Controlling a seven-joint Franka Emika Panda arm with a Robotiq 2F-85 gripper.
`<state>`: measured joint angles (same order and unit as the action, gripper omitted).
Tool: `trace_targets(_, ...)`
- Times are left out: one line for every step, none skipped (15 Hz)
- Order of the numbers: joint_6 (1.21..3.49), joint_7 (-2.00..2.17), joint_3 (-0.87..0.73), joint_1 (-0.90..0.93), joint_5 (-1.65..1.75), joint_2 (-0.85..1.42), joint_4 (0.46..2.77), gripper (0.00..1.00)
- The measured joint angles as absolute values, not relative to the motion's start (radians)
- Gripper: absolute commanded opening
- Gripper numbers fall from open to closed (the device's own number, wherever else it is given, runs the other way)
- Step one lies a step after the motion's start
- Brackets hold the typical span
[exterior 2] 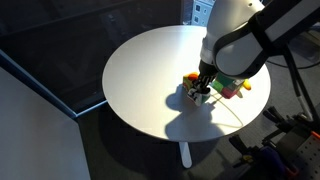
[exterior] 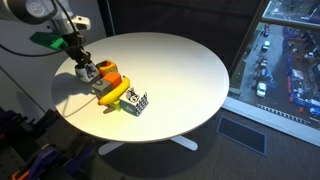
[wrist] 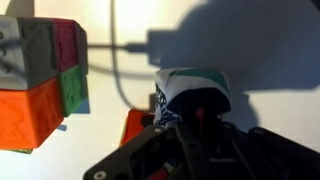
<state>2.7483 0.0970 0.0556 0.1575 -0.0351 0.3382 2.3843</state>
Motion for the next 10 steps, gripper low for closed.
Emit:
trace_targets(2.748,0.097,0.056,0.157,-0.035,0.338,2.384,0.06)
trace_targets(2.748,0.097,0.056,0.157,-0.035,0.339,2.384,0.06)
trace_targets(2.748,0.097,0.056,0.157,-0.035,0.34,2.384,0.06)
trace_targets(2.748,0.097,0.057,0.157,-0.035,0.342,2.384,0.06)
trace_targets(2.748,0.097,0.059,0.158,-0.035,0.344,2.384,0.06)
trace_targets(2.748,0.097,0.063,0.158,-0.035,0.346,2.384,0.06)
trace_targets(2.748,0.097,0.067,0.158,-0.035,0.348,2.384,0.06)
trace_targets(2.748,0.097,0.071,0.159,-0.035,0.349,2.384,0.06)
trace_targets(2.748,0.097,0.076,0.16,-0.035,0.35,2.384,0.06)
trace_targets(2.748,0.097,0.08,0.161,-0.035,0.35,2.384,0.06)
